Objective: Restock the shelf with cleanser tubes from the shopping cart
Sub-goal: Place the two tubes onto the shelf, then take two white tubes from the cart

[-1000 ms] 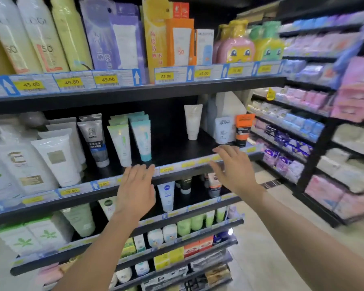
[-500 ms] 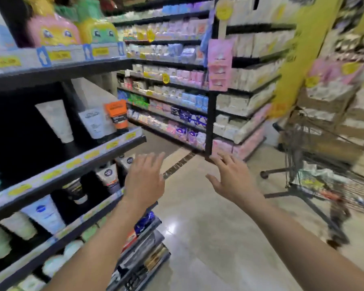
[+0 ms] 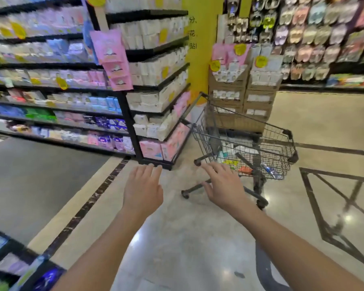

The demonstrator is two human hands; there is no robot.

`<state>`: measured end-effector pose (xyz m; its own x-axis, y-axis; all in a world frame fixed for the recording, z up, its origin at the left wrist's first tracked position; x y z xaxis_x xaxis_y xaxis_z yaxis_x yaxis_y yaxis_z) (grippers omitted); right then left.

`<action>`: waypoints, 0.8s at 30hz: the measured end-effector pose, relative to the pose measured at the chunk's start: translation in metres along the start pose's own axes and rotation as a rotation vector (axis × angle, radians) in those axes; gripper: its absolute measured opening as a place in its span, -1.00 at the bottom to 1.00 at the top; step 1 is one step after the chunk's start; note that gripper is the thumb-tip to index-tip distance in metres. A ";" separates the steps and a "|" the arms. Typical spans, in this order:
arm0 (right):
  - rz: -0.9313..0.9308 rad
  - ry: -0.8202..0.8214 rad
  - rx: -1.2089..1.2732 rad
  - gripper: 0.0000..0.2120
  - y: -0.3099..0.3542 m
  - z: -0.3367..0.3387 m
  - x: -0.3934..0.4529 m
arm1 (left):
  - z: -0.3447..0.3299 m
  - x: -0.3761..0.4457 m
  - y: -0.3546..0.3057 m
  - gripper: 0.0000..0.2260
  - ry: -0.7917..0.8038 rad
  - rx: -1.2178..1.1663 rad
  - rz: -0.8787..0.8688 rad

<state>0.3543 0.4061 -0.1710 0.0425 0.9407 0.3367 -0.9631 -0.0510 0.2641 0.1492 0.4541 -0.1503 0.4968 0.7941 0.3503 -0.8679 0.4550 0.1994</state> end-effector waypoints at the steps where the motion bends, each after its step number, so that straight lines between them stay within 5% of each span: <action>1: -0.034 -0.018 0.006 -0.52 -0.021 0.006 0.000 | -0.005 0.015 -0.018 -0.51 -0.004 -0.016 -0.026; 12: -0.292 -0.091 -0.030 -0.53 -0.196 0.019 0.028 | -0.065 0.165 -0.169 -0.60 0.006 -0.186 -0.286; 24: -0.492 0.001 -0.127 -0.54 -0.364 -0.011 0.169 | -0.174 0.375 -0.235 -0.57 0.071 -0.236 -0.317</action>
<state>0.7094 0.5872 -0.2203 0.4994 0.8431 0.1993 -0.8537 0.4397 0.2789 0.5397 0.7150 -0.2247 0.7456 0.6219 0.2396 -0.6519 0.7552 0.0685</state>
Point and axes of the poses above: each hand's wrist, its own x-axis towards the middle knuckle, its own z-axis out of the back of the hand, y = z × x, the point moved 7 cm from there along x, towards the middle knuckle, and after that the axes turned 6 degrees about x, right-handed, at the moved point
